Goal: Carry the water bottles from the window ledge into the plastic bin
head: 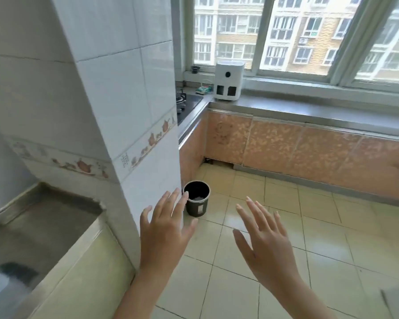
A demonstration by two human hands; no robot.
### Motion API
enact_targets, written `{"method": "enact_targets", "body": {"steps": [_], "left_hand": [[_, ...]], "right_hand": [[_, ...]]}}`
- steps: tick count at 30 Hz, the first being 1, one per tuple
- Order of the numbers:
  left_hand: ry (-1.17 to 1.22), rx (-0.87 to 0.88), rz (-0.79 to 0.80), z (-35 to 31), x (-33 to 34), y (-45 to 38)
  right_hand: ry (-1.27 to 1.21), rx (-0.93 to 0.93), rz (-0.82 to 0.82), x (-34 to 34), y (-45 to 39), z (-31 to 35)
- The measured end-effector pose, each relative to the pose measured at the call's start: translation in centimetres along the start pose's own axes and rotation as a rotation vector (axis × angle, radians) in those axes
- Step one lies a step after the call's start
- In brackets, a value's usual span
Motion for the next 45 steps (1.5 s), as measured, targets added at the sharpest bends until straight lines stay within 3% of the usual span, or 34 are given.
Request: {"method": "enact_targets", "body": {"steps": [8, 22, 30, 45], "left_hand": [[0.132, 0.287, 0.117, -14.3, 7.7, -5.2], [0.257, 0.656, 0.198, -37.5, 21.9, -16.4], [0.267, 0.736, 0.221, -48.6, 28.1, -20.7], [0.213, 0.815, 0.283, -78.3, 41.6, -28.9]], "right_hand": [[0.106, 0.305, -0.089, -3.0, 2.9, -12.6], [0.299, 0.649, 0.002, -5.0, 1.2, -35.3], [0.27, 0.805, -0.023, -5.5, 1.2, -47.5], [0.285, 0.94, -0.01, -9.2, 0.2, -79.4]]}}
Point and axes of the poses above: each hand's wrist, its own y-axis away from the middle knuckle, its own x-axis out of the palm, z = x × y, the point moved 5 cm from there along -y, towards the middle knuckle, and after that the axes turned 9 degrees about -x, right-handed, at the moved point
